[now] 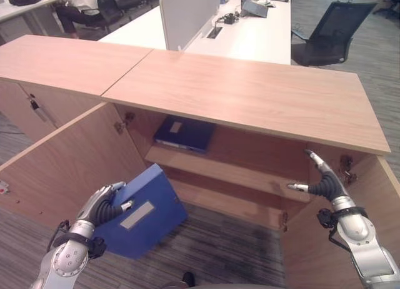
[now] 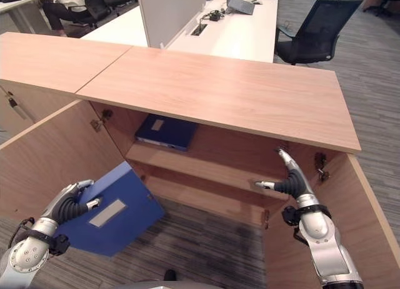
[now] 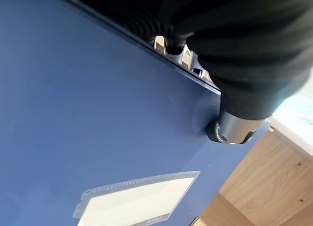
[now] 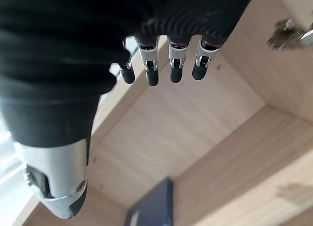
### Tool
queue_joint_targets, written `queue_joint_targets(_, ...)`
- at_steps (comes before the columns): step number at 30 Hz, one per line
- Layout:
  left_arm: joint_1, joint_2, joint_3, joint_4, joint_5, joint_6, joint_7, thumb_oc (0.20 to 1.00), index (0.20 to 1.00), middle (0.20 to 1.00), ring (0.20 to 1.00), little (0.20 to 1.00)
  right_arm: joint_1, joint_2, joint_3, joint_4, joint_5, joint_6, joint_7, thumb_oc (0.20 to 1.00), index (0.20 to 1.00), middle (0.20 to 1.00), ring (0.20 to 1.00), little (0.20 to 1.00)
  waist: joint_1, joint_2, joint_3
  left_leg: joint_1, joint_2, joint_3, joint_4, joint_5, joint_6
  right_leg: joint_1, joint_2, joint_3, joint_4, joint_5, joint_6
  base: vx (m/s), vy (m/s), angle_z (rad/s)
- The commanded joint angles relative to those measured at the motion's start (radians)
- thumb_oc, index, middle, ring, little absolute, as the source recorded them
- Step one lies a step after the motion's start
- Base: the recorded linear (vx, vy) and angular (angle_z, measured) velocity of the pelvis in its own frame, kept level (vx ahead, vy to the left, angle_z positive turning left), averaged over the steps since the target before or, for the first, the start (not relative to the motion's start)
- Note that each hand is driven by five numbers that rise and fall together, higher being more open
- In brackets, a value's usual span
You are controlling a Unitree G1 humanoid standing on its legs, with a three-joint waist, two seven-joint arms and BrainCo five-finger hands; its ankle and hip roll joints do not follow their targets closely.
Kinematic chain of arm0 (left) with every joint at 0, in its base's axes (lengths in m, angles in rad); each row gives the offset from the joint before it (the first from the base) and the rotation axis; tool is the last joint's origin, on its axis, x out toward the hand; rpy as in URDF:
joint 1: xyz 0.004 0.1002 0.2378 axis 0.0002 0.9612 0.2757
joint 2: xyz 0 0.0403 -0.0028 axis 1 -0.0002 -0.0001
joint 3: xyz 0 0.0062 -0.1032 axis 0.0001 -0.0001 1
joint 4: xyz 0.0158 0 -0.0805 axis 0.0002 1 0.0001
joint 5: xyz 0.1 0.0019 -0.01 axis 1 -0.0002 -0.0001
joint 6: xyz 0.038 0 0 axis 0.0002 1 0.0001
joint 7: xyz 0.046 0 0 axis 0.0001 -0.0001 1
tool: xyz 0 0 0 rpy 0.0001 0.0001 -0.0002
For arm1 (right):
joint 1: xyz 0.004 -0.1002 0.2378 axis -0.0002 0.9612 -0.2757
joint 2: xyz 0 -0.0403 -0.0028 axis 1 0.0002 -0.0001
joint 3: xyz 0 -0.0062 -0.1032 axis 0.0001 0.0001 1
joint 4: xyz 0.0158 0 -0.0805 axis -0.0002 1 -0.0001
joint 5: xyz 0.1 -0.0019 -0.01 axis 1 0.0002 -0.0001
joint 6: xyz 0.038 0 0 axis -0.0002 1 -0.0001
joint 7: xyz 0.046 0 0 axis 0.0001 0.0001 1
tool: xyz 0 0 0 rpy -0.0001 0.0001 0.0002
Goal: Put the empty folder in the office cabinet
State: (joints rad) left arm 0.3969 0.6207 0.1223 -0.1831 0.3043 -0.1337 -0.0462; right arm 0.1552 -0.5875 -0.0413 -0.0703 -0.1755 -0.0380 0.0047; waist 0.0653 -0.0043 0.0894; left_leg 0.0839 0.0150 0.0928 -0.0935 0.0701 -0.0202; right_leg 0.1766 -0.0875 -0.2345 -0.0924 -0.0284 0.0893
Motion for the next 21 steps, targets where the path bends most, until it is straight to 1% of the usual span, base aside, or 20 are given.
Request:
queue_joint_targets(1,-0.07,0.033,0.072,-0.047,0.028,-0.072,0.063,0.2,0.2,0.2,0.2,0.2,-0.123,-0.045,0.037,-0.036,-0.016,-0.065,0.029,1.0,1.0,1.0,1.0,1.0,0.011,-0.048,-0.007,0.035,0.022,-0.031,0.006,-0.13,-0.007,-0.016,-0.076,-0.062,0.005,0.041,0.072,0.0,0.0,0.0)
queue_joint_targets(3,-0.077,0.035,0.068,-0.053,0.031,-0.076,0.062,0.2,0.2,0.2,0.2,0.2,-0.136,-0.053,0.056,-0.034,-0.023,-0.066,0.04,1.0,1.0,1.0,1.0,1.0,0.012,-0.048,-0.007,0.036,0.023,-0.031,0.006,-0.13,-0.008,-0.016,-0.076,-0.063,0.005,0.04,0.071,0.0,0.0,0.0)
queue_joint_targets(4,-0.091,0.039,0.058,-0.068,0.024,-0.083,0.058,0.2,0.2,0.2,0.2,0.2,-0.155,-0.065,0.094,-0.029,-0.017,-0.064,0.072,1.0,1.0,1.0,1.0,1.0,0.018,-0.052,-0.009,0.036,0.023,-0.031,0.006,-0.129,-0.009,-0.014,-0.076,-0.065,0.005,0.04,0.071,0.0,0.0,0.0)
queue_joint_targets(5,-0.09,0.038,0.06,-0.069,0.023,-0.083,0.057,0.2,0.2,0.2,0.2,0.2,-0.159,-0.066,0.096,-0.026,-0.015,-0.064,0.072,1.0,1.0,1.0,1.0,1.0,0.017,-0.051,-0.009,0.036,0.023,-0.031,0.006,-0.129,-0.009,-0.014,-0.076,-0.064,0.005,0.04,0.071,0.0,0.0,0.0)
queue_joint_targets(6,-0.103,0.035,0.054,-0.088,0.006,-0.086,0.046,0.2,0.2,0.2,0.2,0.2,-0.182,-0.071,0.14,-0.009,0.006,-0.06,0.108,1.0,1.0,1.0,1.0,1.0,0.019,-0.053,-0.008,0.036,0.023,-0.031,0.006,-0.128,-0.01,-0.013,-0.077,-0.066,0.005,0.041,0.071,0.0,0.0,0.0)
queue_joint_targets(7,-0.103,0.035,0.054,-0.089,0.006,-0.086,0.046,0.2,0.2,0.2,0.2,0.2,-0.183,-0.071,0.141,-0.008,0.006,-0.06,0.108,1.0,1.0,1.0,1.0,1.0,0.018,-0.053,-0.008,0.036,0.023,-0.031,0.006,-0.128,-0.01,-0.013,-0.077,-0.066,0.005,0.041,0.071,0.0,0.0,0.0)
queue_joint_targets(9,-0.131,0.038,0.031,-0.131,-0.056,-0.099,0.027,0.2,0.2,0.2,0.2,0.2,-0.229,-0.058,0.222,0.081,0.075,-0.042,0.156,1.0,1.0,1.0,1.0,1.0,0.028,-0.056,-0.009,0.037,0.025,-0.034,0.006,-0.126,-0.013,-0.012,-0.078,-0.069,0.005,0.041,0.071,0.0,0.0,0.0)
queue_joint_targets(10,-0.13,0.038,0.034,-0.131,-0.057,-0.099,0.026,0.2,0.2,0.2,0.2,0.2,-0.235,-0.057,0.226,0.087,0.076,-0.044,0.155,1.0,1.0,1.0,1.0,1.0,0.027,-0.056,-0.008,0.037,0.025,-0.034,0.006,-0.126,-0.013,-0.012,-0.078,-0.069,0.005,0.041,0.071,0.0,0.0,0.0)
queue_joint_targets(14,-0.156,0.066,0.003,-0.193,-0.151,-0.116,-0.003,0.2,0.2,0.2,0.2,0.2,-0.322,-0.027,0.326,0.203,0.106,-0.038,0.169,1.0,1.0,1.0,1.0,1.0,0.039,-0.054,-0.01,0.039,0.025,-0.036,0.006,-0.126,-0.014,-0.009,-0.08,-0.072,0.005,0.042,0.072,0.0,0.0,0.0)
queue_joint_targets(17,-0.159,0.11,-0.006,-0.25,-0.236,-0.126,-0.035,0.2,0.2,0.2,0.2,0.2,-0.414,-0.001,0.387,0.272,0.112,-0.04,0.148,1.0,1.0,1.0,1.0,1.0,0.049,-0.054,-0.011,0.043,0.026,-0.034,0.006,-0.126,-0.016,-0.004,-0.08,-0.072,0.005,0.042,0.073,0.0,0.0,0.0)
queue_joint_targets(18,-0.172,0.143,-0.019,-0.275,-0.288,-0.131,-0.051,0.2,0.2,0.2,0.2,0.2,-0.467,0.014,0.411,0.289,0.132,-0.04,0.134,1.0,1.0,1.0,1.0,1.0,0.054,-0.053,-0.012,0.045,0.026,-0.033,0.006,-0.125,-0.016,-0.005,-0.08,-0.071,0.005,0.044,0.073,0.0,0.0,0.0)
queue_joint_targets(21,-0.192,0.171,-0.042,-0.29,-0.322,-0.134,-0.059,0.2,0.2,0.2,0.2,0.2,-0.503,0.025,0.425,0.277,0.163,-0.042,0.127,1.0,1.0,1.0,1.0,1.0,0.057,-0.052,-0.012,0.046,0.025,-0.033,0.006,-0.124,-0.016,-0.003,-0.08,-0.071,0.005,0.044,0.073,0.0,0.0,0.0)
